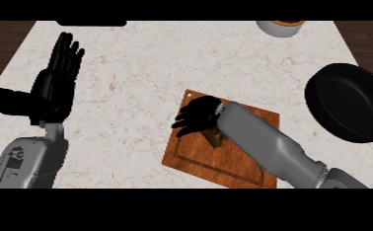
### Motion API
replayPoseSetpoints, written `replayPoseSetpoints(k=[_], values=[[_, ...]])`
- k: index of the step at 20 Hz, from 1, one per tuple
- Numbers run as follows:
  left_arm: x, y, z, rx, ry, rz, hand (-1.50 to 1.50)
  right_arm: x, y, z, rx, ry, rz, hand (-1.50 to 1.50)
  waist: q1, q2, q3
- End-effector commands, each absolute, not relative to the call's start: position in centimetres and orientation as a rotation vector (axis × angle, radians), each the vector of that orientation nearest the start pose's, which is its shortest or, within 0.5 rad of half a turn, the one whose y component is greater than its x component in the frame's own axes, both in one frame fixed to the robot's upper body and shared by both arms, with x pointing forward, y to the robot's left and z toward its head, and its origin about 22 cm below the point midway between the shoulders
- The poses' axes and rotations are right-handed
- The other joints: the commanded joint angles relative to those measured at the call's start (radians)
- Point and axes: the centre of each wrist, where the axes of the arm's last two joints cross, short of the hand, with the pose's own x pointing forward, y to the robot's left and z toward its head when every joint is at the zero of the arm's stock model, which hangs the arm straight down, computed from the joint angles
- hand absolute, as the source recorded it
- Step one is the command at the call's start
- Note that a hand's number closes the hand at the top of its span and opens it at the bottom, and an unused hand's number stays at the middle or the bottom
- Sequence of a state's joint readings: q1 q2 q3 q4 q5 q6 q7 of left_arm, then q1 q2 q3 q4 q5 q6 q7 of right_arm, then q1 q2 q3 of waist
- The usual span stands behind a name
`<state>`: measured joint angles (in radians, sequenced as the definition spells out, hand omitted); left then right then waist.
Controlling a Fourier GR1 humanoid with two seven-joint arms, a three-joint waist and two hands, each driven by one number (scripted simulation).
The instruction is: Pick the sweet potato from the cutting board and place it in the pot
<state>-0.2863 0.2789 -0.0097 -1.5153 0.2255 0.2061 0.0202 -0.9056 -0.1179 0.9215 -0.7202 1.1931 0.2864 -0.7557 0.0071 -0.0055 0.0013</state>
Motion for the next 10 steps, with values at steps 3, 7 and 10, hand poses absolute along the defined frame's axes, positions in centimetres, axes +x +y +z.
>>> replayPoseSetpoints(k=[3, 7, 10], values=[[29.3, 26.7, 6.4, 0.088, -1.756, 0.045, 0.00, 34.7, -5.2, -0.2, -0.271, 1.208, -2.856, 1.50, 0.003, 0.006, -0.001], [29.4, 27.0, 7.5, 0.086, -1.771, 0.040, 0.00, 32.3, -6.6, -4.0, -0.309, 1.201, -2.820, 1.50, 0.004, 0.006, -0.001], [30.9, 27.4, 7.9, 0.114, -1.763, 0.060, 0.00, 32.5, -5.2, -2.7, -0.283, 1.236, -2.778, 1.50, -0.005, 0.007, -0.001]])
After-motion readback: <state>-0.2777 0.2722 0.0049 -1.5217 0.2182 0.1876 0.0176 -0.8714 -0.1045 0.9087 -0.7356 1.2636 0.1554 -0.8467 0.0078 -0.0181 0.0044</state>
